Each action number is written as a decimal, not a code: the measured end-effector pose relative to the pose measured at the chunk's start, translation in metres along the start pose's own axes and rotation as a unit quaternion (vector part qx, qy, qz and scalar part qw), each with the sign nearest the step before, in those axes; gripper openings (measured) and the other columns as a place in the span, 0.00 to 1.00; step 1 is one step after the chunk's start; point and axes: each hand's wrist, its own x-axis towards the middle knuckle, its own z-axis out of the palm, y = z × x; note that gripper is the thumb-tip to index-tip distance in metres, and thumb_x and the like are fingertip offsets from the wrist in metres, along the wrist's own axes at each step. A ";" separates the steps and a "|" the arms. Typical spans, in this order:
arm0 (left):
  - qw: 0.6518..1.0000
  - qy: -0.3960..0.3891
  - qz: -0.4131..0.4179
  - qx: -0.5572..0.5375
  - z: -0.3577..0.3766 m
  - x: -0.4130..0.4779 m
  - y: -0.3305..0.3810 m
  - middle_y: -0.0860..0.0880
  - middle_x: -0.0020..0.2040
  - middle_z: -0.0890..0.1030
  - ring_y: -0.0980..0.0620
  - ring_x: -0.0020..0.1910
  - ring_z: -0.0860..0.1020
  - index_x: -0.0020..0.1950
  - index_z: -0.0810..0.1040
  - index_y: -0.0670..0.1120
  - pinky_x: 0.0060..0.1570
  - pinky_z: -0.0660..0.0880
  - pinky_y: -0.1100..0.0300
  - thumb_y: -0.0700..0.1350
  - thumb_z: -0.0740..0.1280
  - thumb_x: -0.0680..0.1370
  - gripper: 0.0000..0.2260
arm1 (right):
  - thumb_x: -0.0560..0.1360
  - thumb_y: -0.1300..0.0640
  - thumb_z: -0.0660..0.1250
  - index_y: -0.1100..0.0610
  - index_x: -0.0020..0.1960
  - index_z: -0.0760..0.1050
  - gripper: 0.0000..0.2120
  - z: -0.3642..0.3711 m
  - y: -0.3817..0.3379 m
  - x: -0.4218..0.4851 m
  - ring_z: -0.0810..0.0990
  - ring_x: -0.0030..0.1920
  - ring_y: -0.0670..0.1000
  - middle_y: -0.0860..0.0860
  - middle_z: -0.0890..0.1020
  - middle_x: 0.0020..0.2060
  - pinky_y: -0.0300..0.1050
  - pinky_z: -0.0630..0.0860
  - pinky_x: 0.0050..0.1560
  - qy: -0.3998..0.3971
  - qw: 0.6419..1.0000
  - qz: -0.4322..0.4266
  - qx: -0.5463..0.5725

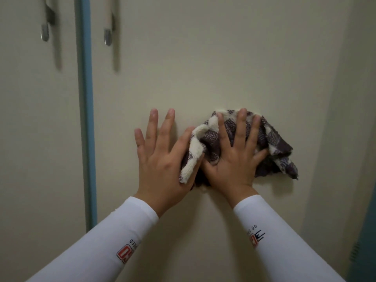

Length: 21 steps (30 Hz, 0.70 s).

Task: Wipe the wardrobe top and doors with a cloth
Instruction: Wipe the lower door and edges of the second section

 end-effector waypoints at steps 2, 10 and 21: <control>1.000 0.001 0.002 -0.010 -0.001 0.032 -0.001 0.37 0.70 0.66 0.37 0.72 0.54 0.63 0.74 0.47 0.67 0.49 0.39 0.53 0.61 0.74 0.20 | 0.69 0.31 0.50 0.45 0.73 0.54 0.36 -0.007 -0.003 0.034 0.54 0.73 0.63 0.59 0.60 0.73 0.73 0.59 0.56 0.006 1.000 0.007 0.000; 0.999 0.003 -0.014 -0.043 -0.034 0.157 0.004 0.36 0.65 0.71 0.39 0.69 0.58 0.59 0.77 0.40 0.64 0.58 0.34 0.55 0.62 0.72 0.23 | 0.71 0.33 0.48 0.45 0.74 0.52 0.34 -0.034 -0.022 0.169 0.53 0.73 0.62 0.58 0.58 0.74 0.73 0.59 0.56 0.010 1.000 0.009 0.008; 0.998 -0.015 -0.015 -0.054 -0.089 0.296 0.016 0.39 0.54 0.78 0.37 0.55 0.75 0.53 0.79 0.39 0.55 0.71 0.44 0.52 0.68 0.69 0.20 | 0.66 0.50 0.57 0.54 0.71 0.60 0.33 -0.074 -0.033 0.295 0.58 0.70 0.58 0.59 0.67 0.70 0.65 0.67 0.49 0.017 0.997 -0.069 0.044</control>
